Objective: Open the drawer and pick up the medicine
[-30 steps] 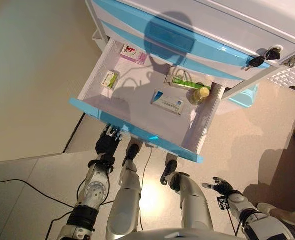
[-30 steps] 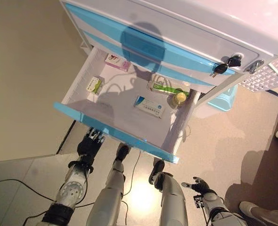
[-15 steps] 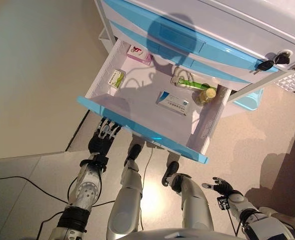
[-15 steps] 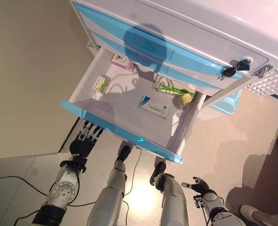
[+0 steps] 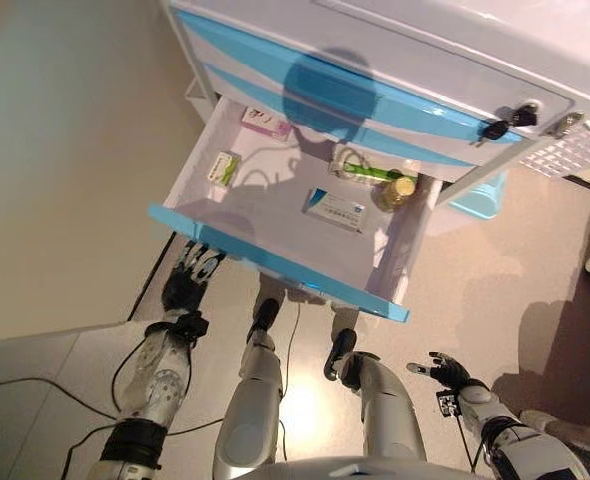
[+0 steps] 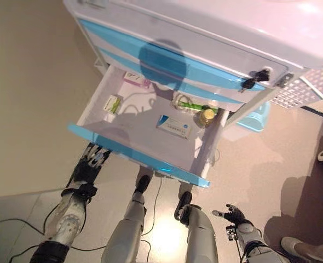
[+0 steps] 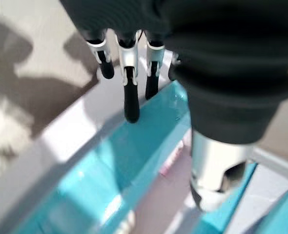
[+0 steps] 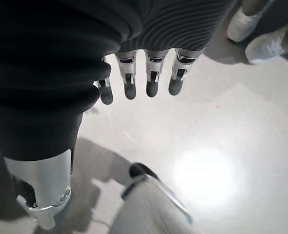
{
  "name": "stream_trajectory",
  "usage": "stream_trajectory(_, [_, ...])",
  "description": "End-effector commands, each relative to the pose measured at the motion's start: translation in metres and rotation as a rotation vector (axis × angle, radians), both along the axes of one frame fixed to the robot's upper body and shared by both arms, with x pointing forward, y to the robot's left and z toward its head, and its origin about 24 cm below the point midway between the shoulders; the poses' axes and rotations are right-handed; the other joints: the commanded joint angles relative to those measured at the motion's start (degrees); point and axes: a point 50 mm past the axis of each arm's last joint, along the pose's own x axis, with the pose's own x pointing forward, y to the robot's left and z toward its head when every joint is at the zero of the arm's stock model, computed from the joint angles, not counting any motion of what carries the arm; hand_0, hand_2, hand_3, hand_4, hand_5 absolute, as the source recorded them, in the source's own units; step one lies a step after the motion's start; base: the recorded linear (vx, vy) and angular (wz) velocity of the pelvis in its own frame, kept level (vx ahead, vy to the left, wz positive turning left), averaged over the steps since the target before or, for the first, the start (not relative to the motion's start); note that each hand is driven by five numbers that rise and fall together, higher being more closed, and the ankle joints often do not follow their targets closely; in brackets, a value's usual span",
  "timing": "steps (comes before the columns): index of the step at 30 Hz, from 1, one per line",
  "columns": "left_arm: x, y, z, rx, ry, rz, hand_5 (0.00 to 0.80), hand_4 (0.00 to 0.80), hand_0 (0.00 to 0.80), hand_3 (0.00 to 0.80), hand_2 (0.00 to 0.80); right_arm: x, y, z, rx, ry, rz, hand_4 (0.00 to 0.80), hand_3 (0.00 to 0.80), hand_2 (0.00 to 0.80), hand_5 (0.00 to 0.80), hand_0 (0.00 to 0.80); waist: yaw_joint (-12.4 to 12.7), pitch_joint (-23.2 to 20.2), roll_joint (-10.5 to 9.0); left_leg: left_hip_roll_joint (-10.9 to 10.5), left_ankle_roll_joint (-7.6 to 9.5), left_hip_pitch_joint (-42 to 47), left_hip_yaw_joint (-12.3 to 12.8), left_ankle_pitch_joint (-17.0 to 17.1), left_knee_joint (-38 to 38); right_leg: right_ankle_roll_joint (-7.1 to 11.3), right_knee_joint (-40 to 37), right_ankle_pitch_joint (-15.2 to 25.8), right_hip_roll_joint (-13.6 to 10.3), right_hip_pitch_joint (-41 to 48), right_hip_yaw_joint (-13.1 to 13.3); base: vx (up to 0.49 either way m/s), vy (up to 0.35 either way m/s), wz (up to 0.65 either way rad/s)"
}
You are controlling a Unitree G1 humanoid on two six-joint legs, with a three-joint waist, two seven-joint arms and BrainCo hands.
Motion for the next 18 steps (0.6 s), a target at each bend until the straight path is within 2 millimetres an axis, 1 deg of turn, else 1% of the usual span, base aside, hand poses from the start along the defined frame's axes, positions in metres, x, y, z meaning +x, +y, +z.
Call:
stream_trajectory(1, [-0.008, 0.054, 0.027, 0.329, -0.07, 0.239, 0.0, 0.0, 0.0, 0.0, 0.0, -0.031, -0.029, -0.002, -0.077, 0.076, -0.067, 0.0, 0.0, 0.0, 0.0, 0.0, -0.8, -4.5, -0.07, -3.4, 5.82, 1.6, 2.7, 1.9, -3.9, 5.22, -12.4, 8.3, 1.4, 7.0, 1.7, 0.111, 0.066, -0.36])
stream_trajectory(4, [-0.018, 0.07, 0.003, 0.445, 0.093, 0.314, 0.0, 0.0, 0.0, 0.0, 0.0, -0.035, -0.034, -0.001, -0.091, 0.083, -0.081, 0.0, 0.0, 0.0, 0.0, 0.0, -1.9, -6.2, -0.17, -2.5, 5.62, 5.4, 4.1, 1.9, -6.4, 5.66, -16.4, 9.5, 2.1, 10.9, 2.8, 0.093, 0.051, -0.32])
stream_trajectory(5, [-0.021, 0.073, -0.012, 0.454, 0.17, 0.314, 0.0, 0.0, 0.0, 0.0, 0.0, -0.037, -0.035, -0.002, -0.095, 0.086, -0.092, 0.0, 0.0, 0.0, 0.0, 0.0, -2.6, -6.8, -0.1, -2.1, 5.56, 6.9, 4.7, 2.3, -7.5, 5.91, -18.2, 10.3, 2.4, 12.6, 3.1, 0.099, 0.056, -0.28])
stream_trajectory(7, [-0.028, 0.079, -0.029, 0.53, 0.286, 0.312, 0.0, 0.0, 0.0, 0.0, 0.0, -0.042, -0.039, -0.001, -0.103, 0.094, -0.112, 0.0, 0.0, 0.0, 0.0, 0.0, -3.3, -7.9, -0.03, -1.7, 5.42, 9.6, 5.5, 2.3, -9.1, 6.19, -20.4, 11.0, 2.7, 15.2, 3.6, 0.129, 0.056, -0.45])
stream_trajectory(8, [-0.043, 0.084, -0.057, 0.559, 0.455, 0.29, 0.0, 0.0, 0.0, 0.0, 0.0, -0.046, -0.045, 0.0, -0.112, 0.096, -0.14, 0.0, 0.0, 0.0, 0.0, 0.0, -4.6, -9.5, 0.21, -1.2, 5.26, 12.4, 6.7, 2.4, -10.8, 6.77, -23.1, 11.7, 2.9, 17.7, 4.1, 0.116, 0.038, -0.38])
stream_trajectory(9, [-0.042, 0.084, -0.057, 0.559, 0.454, 0.29, 0.0, 0.0, 0.0, 0.0, 0.0, -0.046, -0.045, 0.0, -0.111, 0.096, -0.14, 0.0, 0.0, 0.0, 0.0, 0.0, -4.5, -9.3, 0.22, -1.2, 5.26, 12.6, 6.7, 2.4, -11.0, 6.77, -23.3, 11.8, 2.9, 18.0, 4.1, 0.126, 0.055, -0.29])
stream_trajectory(10, [-0.05, 0.085, -0.07, 0.579, 0.54, 0.282, 0.0, 0.0, 0.0, 0.0, 0.0, -0.043, -0.046, 0.002, -0.117, 0.08, -0.152, 0.0, 0.0, 0.0, 0.0, 0.0, -5.3, -10.1, 0.28, -1.0, 5.25, 14.0, 7.4, 2.5, -11.8, 6.96, -24.4, 12.1, 3.1, 19.1, 4.7, 0.092, 0.046, -0.21])
stream_trajectory(11, [-0.055, 0.085, -0.079, 0.577, 0.595, 0.263, 0.0, 0.0, 0.0, 0.0, 0.0, -0.043, -0.047, 0.002, -0.119, 0.077, -0.152, 0.0, 0.0, 0.0, 0.0, 0.0, -5.6, -10.6, 0.37, -0.7, 5.29, 15.7, 8.0, 2.5, -12.8, 7.05, -25.5, 12.6, 3.4, 20.4, 5.3, 0.119, 0.057, -0.38])
stream_trajectory(12, [-0.058, 0.086, -0.082, 0.6, 0.618, 0.258, 0.0, 0.0, 0.0, 0.0, 0.0, -0.043, -0.048, 0.002, -0.121, 0.077, -0.156, 0.0, 0.0, 0.0, 0.0, 0.0, -5.7, -11.1, 0.4, -0.6, 5.31, 17.1, 8.5, 2.4, -13.7, 7.13, -26.4, 12.9, 3.5, 21.4, 5.6, 0.121, 0.056, -0.43])
stream_trajectory(15, [-0.08, 0.084, -0.106, 0.602, 0.775, 0.223, 0.0, 0.0, 0.0, 0.0, 0.0, -0.039, -0.047, 0.004, -0.121, 0.048, -0.159, 0.0, 0.0, 0.0, 0.0, 0.0, -7.0, -12.7, 0.27, -0.5, 5.46, 20.8, 10.3, 2.2, -15.9, 7.51, -28.6, 13.8, 4.0, 24.0, 7.2, 0.103, 0.052, -0.48])
stream_trajectory(16, [-0.087, 0.083, -0.112, 0.616, 0.822, 0.194, 0.0, 0.0, 0.0, 0.0, 0.0, -0.033, -0.047, 0.007, -0.118, 0.019, -0.16, 0.0, 0.0, 0.0, 0.0, 0.0, -7.5, -13.2, 0.23, -0.4, 5.53, 21.6, 11.0, 2.1, -16.2, 7.71, -29.1, 14.0, 4.1, 24.5, 7.8, 0.05, 0.033, -0.35])
stream_trajectory(17, [-0.086, 0.083, -0.112, 0.617, 0.821, 0.193, 0.0, 0.0, 0.0, 0.0, 0.0, -0.033, -0.047, 0.007, -0.118, 0.019, -0.16, 0.0, 0.0, 0.0, 0.0, 0.0, -7.4, -13.1, 0.23, -0.4, 5.54, 21.7, 11.1, 2.0, -16.2, 7.71, -29.1, 14.0, 4.1, 24.6, 7.9, 0.076, 0.058, -0.24])
stream_trajectory(18, [-0.096, 0.081, -0.12, 0.636, 0.882, 0.162, 0.0, 0.0, 0.0, 0.0, 0.0, -0.026, -0.046, 0.01, -0.111, -0.015, -0.152, 0.0, 0.0, 0.0, 0.0, 0.0, -7.8, -14.0, 0.08, -0.2, 5.64, 23.3, 12.6, 1.4, -16.5, 7.95, -29.9, 14.4, 4.2, 25.6, 9.3, 0.092, 0.049, -0.22])
